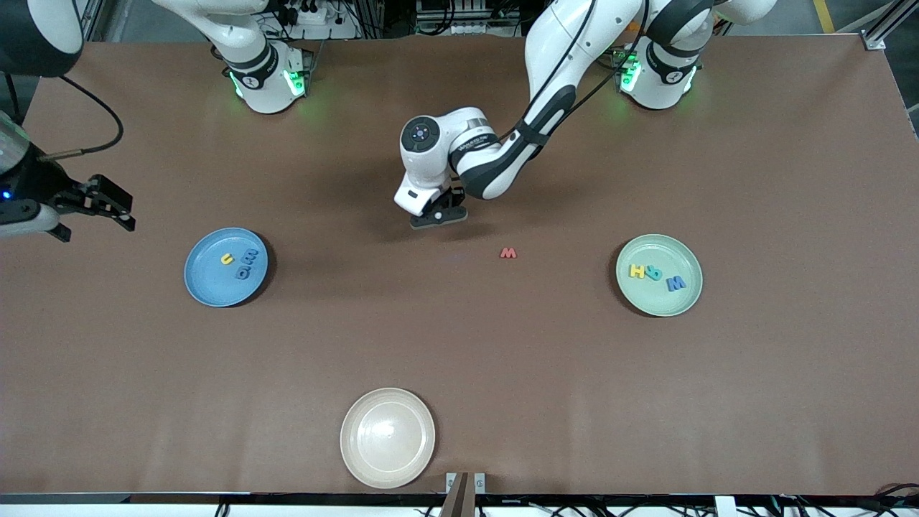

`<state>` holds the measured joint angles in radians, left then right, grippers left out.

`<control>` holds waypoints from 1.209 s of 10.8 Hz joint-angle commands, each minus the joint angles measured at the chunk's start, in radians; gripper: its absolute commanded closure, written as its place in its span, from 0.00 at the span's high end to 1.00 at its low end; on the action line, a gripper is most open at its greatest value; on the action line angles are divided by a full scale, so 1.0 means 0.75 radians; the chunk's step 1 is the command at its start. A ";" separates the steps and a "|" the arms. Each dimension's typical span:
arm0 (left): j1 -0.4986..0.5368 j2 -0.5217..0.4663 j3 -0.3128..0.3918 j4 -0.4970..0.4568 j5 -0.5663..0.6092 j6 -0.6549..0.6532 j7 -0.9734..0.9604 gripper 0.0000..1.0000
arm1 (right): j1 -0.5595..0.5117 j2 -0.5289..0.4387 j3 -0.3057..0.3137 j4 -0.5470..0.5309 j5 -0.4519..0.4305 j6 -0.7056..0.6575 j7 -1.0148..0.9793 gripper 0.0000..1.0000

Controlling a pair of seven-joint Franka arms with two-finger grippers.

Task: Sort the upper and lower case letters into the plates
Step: 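Grasp the pink Q with the left gripper while the right gripper releases, then carry the pink Q onto the green plate with the left gripper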

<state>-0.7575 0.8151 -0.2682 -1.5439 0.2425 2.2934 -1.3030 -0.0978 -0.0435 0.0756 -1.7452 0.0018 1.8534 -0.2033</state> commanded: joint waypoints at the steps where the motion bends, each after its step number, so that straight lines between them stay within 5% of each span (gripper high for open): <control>1: 0.016 -0.093 0.099 -0.017 -0.016 -0.059 0.141 0.00 | -0.001 -0.024 -0.011 -0.009 0.030 -0.027 0.003 1.00; 3: 0.061 -0.154 0.199 -0.013 -0.124 -0.078 0.349 0.00 | 0.000 -0.010 -0.009 0.032 0.030 -0.076 0.005 1.00; 7: 0.063 -0.224 0.559 -0.015 -0.455 -0.141 0.868 0.00 | 0.042 0.001 0.010 0.052 0.034 -0.119 0.105 1.00; 11: 0.053 -0.224 0.905 -0.040 -0.663 -0.302 1.386 0.00 | 0.116 0.021 0.167 0.077 0.032 -0.138 0.259 1.00; 13: 0.049 -0.279 1.026 -0.172 -0.716 -0.354 1.577 0.00 | 0.141 0.105 0.184 0.065 0.020 -0.140 0.232 1.00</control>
<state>-0.6958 0.6584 0.4405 -1.5773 -0.2459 2.0433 -0.2168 0.0108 -0.0283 0.2086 -1.7193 0.0169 1.7615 -0.0195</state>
